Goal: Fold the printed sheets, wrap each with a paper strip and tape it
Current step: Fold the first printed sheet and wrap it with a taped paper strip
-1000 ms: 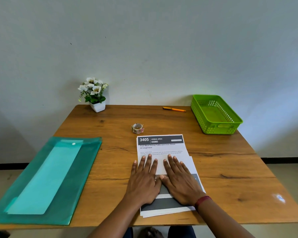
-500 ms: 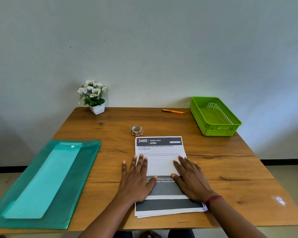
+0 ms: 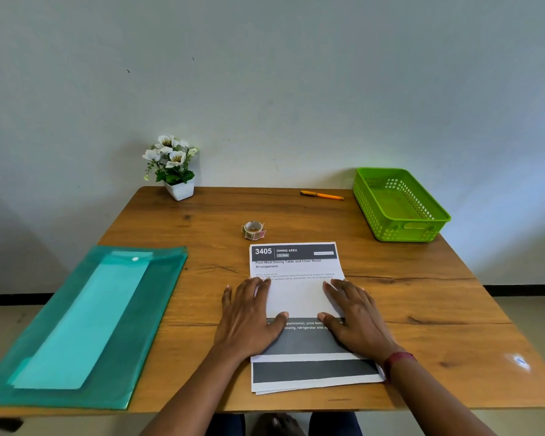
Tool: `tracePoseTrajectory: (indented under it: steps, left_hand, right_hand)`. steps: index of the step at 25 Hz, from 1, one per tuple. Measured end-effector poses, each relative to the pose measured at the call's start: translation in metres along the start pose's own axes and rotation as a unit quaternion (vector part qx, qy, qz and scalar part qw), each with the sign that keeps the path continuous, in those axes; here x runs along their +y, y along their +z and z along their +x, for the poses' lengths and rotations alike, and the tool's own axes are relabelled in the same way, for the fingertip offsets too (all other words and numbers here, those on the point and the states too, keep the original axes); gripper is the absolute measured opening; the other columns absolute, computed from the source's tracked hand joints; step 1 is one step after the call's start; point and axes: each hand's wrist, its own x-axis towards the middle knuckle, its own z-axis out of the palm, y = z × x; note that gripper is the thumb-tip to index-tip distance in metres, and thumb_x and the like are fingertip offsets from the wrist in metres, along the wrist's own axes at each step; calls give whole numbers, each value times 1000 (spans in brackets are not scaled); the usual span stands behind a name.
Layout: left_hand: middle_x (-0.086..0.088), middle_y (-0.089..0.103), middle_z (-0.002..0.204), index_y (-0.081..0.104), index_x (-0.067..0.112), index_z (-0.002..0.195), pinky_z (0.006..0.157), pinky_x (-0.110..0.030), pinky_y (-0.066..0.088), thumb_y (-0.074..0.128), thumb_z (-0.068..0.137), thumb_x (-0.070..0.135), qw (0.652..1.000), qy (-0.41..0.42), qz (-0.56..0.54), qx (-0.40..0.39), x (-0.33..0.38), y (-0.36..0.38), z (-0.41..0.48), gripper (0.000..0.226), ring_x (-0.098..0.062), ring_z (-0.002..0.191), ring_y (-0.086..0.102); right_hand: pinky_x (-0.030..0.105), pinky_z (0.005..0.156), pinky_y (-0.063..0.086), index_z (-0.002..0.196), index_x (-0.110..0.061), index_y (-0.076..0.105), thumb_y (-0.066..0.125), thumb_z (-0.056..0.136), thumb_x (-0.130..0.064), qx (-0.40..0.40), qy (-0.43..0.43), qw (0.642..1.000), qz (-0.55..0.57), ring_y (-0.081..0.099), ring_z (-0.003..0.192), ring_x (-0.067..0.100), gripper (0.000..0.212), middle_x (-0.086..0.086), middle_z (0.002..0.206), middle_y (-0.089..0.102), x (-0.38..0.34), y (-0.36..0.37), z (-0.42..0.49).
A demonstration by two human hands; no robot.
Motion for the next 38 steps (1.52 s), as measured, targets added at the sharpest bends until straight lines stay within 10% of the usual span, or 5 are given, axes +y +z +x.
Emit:
tracePoseTrajectory:
  steps: [10, 18, 27, 38]
  left_hand:
    - [2, 34, 134, 42, 21, 145, 91, -33, 53, 74, 80, 49, 986, 11, -134, 99, -4, -1, -10, 78, -21, 115, 51]
    - [3, 55, 120, 43, 16, 148, 88, -19, 47, 77, 82, 3, 934, -73, -326, 130, -4, -20, -12, 75, -11, 108, 53]
    - [3, 73, 103, 70, 23, 101, 72, -23, 58, 72, 88, 8, 918, -106, -371, 88, -11, -39, -9, 19, -4, 89, 65]
    - [13, 67, 96, 65, 24, 87, 73, -23, 56, 70, 87, 4, 933, -61, -341, 97, -14, -38, -16, 20, 0, 93, 60]
  right_hand:
    - [45, 116, 26, 154, -24, 29, 44, 85, -68, 7, 14, 1000, 22, 23, 146, 25, 82, 3, 156, 32, -3, -3, -2]
    - [46, 95, 43, 143, -13, 48, 74, 81, -34, 82, 0, 995, 54, 46, 120, 31, 71, 11, 132, 49, -10, -14, -9]
    - [43, 70, 50, 127, -3, 64, 76, 79, -4, 176, -29, 980, 87, 54, 86, 27, 49, 10, 97, 56, -22, -29, -7]
    - [29, 52, 48, 100, -8, 75, 71, 81, 1, 232, -51, 967, 88, 59, 73, 19, 21, 5, 91, 62, -25, -33, -15]
